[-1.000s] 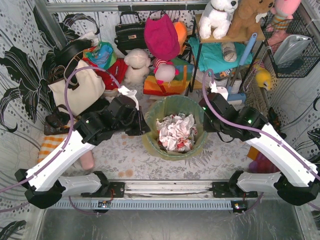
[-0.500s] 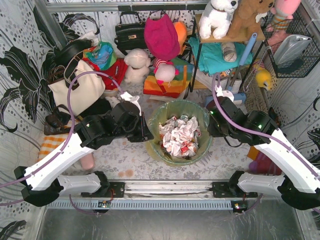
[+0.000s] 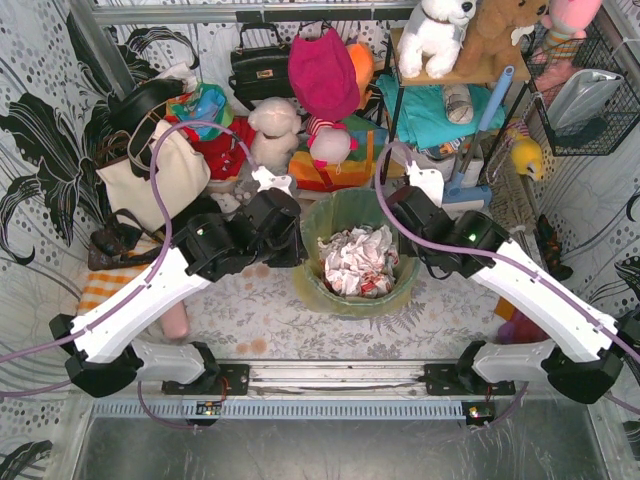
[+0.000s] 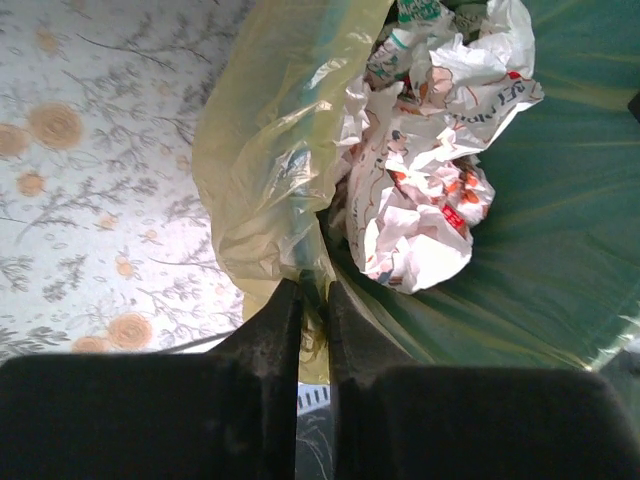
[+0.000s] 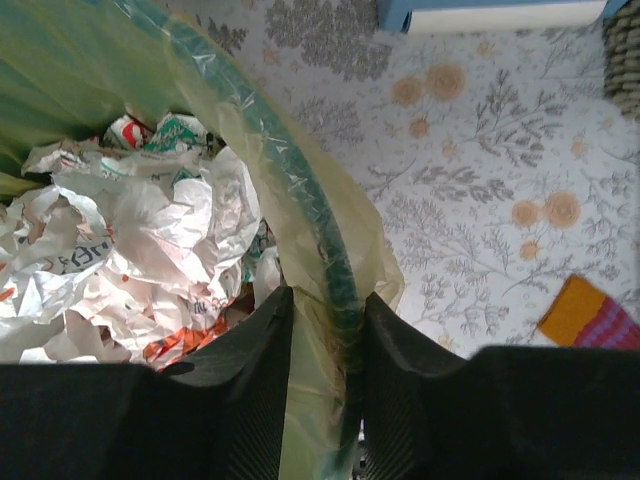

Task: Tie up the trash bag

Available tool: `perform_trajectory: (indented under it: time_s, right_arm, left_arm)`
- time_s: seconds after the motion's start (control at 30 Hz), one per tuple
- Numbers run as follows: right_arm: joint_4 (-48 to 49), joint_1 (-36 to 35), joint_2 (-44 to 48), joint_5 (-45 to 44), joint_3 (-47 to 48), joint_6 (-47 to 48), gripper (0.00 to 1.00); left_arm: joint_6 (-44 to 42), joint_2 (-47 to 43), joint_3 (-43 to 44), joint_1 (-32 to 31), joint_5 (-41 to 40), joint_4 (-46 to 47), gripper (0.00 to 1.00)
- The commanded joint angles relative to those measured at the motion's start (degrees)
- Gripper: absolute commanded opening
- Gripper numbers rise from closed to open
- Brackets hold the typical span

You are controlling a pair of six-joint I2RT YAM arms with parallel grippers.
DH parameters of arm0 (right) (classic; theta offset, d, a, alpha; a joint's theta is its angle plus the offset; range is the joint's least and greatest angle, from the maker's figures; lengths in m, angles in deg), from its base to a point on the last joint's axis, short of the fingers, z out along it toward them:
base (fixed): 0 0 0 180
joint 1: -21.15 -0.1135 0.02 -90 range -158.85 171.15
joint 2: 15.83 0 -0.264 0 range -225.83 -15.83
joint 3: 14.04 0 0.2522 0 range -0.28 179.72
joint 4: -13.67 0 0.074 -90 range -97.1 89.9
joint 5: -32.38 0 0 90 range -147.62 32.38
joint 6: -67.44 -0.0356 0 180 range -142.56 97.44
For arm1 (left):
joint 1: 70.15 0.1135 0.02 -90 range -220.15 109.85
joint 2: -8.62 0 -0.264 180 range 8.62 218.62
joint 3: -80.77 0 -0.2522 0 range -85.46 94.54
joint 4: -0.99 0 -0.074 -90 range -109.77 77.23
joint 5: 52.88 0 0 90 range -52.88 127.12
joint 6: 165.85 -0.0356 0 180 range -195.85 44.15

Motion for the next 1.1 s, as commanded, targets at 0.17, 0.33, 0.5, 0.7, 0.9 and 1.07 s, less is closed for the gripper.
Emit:
perform_trajectory:
  time_s: [0.17, 0.33, 0.5, 0.7, 0.9, 1.07]
  right_arm:
    - [17.84, -0.07, -4.83, -1.14, -1.03, 5.37, 0.42]
    - [22.48, 0.51, -5.87, 4.53, -1.73, 9.82, 0.53]
    - [23.93, 1.22, -5.07, 5.42, 0.34, 12.76, 0.75]
    - [18.22, 2.39, -2.45, 3.12, 6.24, 13.4, 0.89]
    - [13.3, 2.59, 4.1, -2.83, 5.73, 10.92, 0.89]
    - [8.41, 2.63, 10.93, -7.23, -0.28, 3.08, 0.87]
  left_arm:
    - [-4.55, 1.08, 1.77, 0.32, -0.86, 1.19, 0.37]
    - [-4.05, -0.08, 1.79, 0.54, -1.59, -0.26, 0.44]
    - [-4.63, -0.85, 5.01, 1.79, -5.45, 0.1, 0.58]
    - [-7.89, -2.04, 5.64, 3.95, -9.69, 8.67, 0.66]
    - [-12.09, -0.74, 6.33, 5.18, -16.63, 16.17, 0.67]
    - [-13.59, -0.03, 4.81, 5.76, -19.56, 16.66, 0.67]
